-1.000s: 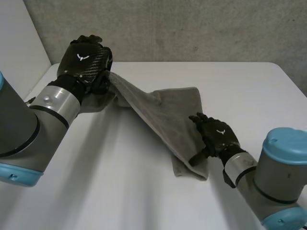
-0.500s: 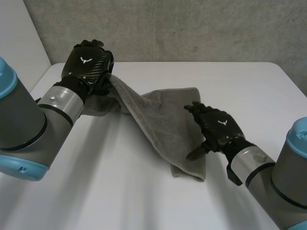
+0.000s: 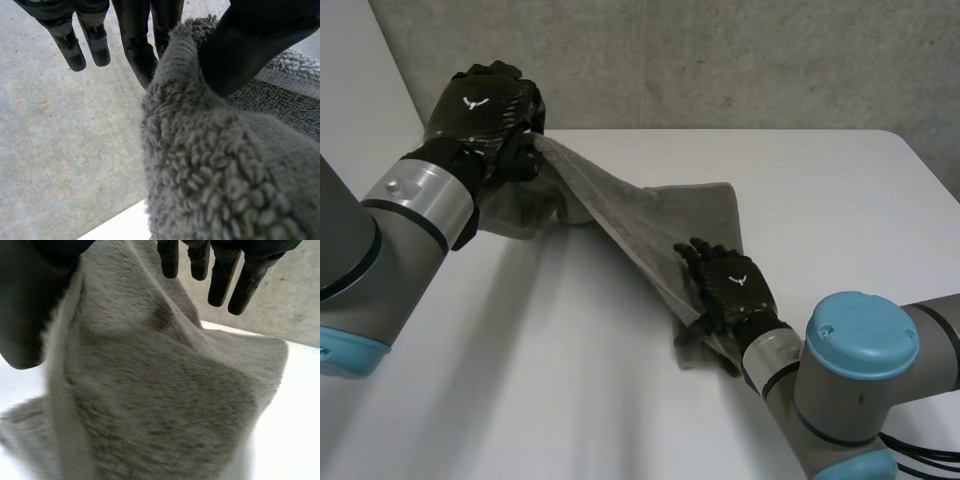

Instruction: Fold the towel.

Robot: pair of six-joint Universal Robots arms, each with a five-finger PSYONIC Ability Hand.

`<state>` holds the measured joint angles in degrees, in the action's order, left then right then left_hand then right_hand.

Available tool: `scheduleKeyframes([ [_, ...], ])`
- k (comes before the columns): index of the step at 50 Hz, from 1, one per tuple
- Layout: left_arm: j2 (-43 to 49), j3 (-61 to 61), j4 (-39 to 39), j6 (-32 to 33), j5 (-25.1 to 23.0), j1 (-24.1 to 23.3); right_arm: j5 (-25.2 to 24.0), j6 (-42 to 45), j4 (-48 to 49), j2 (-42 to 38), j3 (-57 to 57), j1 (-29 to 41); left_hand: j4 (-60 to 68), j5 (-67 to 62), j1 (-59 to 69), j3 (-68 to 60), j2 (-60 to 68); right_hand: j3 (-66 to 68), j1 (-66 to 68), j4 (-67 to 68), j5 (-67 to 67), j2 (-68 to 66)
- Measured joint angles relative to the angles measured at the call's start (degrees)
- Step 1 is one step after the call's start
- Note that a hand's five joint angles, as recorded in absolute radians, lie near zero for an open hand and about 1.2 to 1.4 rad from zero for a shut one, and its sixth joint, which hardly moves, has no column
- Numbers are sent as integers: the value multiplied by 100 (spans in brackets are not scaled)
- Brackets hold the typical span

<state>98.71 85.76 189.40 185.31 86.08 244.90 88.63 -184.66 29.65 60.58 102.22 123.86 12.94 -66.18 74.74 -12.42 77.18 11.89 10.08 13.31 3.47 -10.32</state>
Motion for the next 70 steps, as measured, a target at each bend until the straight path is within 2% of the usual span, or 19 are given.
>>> scheduleKeyframes([
  [11, -413, 86, -4, -14, -50, 723, 32, 403, 171, -149, 76, -661, 0, 0, 0, 0, 0, 0, 250, 0, 5, -208],
  [20, -613, 88, 11, -28, -89, 1174, -43, 532, 147, 183, 166, -1092, 0, 0, 0, 0, 0, 0, 381, 0, 100, -327],
  [24, -598, 170, 4, -25, -93, 1230, -157, 545, 140, 380, 227, -1225, 0, 0, 0, 0, 0, 0, 1703, 0, 1354, -1669],
  [27, -556, 334, -2, -18, -102, 1211, -405, 547, 123, 534, 280, -1316, 0, 0, 0, 0, 0, 0, 3233, 0, 2896, -3229],
  [32, -435, 756, 4, -9, -178, 1140, -1229, 525, -25, 756, 290, -1422, 0, 0, 0, 0, 0, 0, 6010, 0, 5749, -6044],
  [34, -405, 846, 5, -5, -210, 1127, -1485, 517, -112, 795, 276, -1449, 0, -1, 0, 0, 0, 0, 6279, 0, 6081, -6425],
  [35, -369, 945, 1, 0, -261, 1109, -1771, 513, -228, 831, 251, -1484, 0, -1, 0, 0, 0, 1, 6280, 0, 6219, -6606],
  [38, -321, 1105, -26, 25, -406, 1074, -2515, 516, -688, 885, 130, -1614, 0, -1, 0, 0, 0, 0, 6280, 0, 6221, -6640],
  [40, -314, 1160, -65, 62, -503, 1066, -2835, 525, -958, 893, 45, -1693, 0, -1, 0, 0, 0, 0, 6280, 0, 6221, -6641],
  [42, -313, 1244, -188, 197, -713, 1078, -3413, 573, -1550, 892, -160, -1864, 0, -9, 0, 0, 0, 1, 6280, 0, 6221, -6658],
  [45, -307, 1304, -416, 495, -970, 1111, -3965, 734, -2278, 866, -451, -2075, 0, -52, 0, 0, 0, 0, 6280, 0, 6221, -6659],
  [49, -214, 1326, -882, 1168, -1247, 1183, -4471, 1334, -3369, 738, -946, -2384, 0, -54, 0, 0, 0, 0, 6280, 0, 6221, -6659],
  [51, -131, 1304, -1081, 1480, -1311, 1214, -4543, 1738, -3853, 627, -1195, -2494, 0, -54, 0, 0, 1, 1, 6280, 0, 6221, -6659],
  [54, 103, 1178, -1376, 2038, -1366, 1260, -4481, 2650, -4778, 344, -1713, -2637, 0, -54, 0, 0, 1, 0, 6280, 0, 6221, -6659],
  [58, 510, 835, -1546, 2563, -1351, 1280, -4078, 3688, -5646, -23, -2376, -2680, 0, -58, 0, 0, 1, 0, 6280, 0, 6221, -6659],
  [59, 595, 748, -1560, 2631, -1342, 1276, -3925, 3903, -5798, -115, -2559, -2668, 0, -60, 0, 0, 0, 0, 6280, 0, 6221, -6659],
  [62, 1236, 2, -1582, 2964, -1257, 1209, -2935, 4738, -6238, -587, -3616, -2501, 0, -81, 0, 0, 1, 0, 6280, 0, 6221, -6659],
  [66, 1780, -881, -1399, 3042, -1140, 1073, -2197, 5016, -6024, -883, -4618, -2247, 0, -81, 0, 0, 1, 0, 6280, 0, 6222, -6660],
  [70, 2043, -1568, -711, 2981, -1004, 887, -1825, 4891, -5171, -910, -5351, -1980, 0, -81, 0, 0, 1, 1, 6280, 0, 6222, -6660],
])
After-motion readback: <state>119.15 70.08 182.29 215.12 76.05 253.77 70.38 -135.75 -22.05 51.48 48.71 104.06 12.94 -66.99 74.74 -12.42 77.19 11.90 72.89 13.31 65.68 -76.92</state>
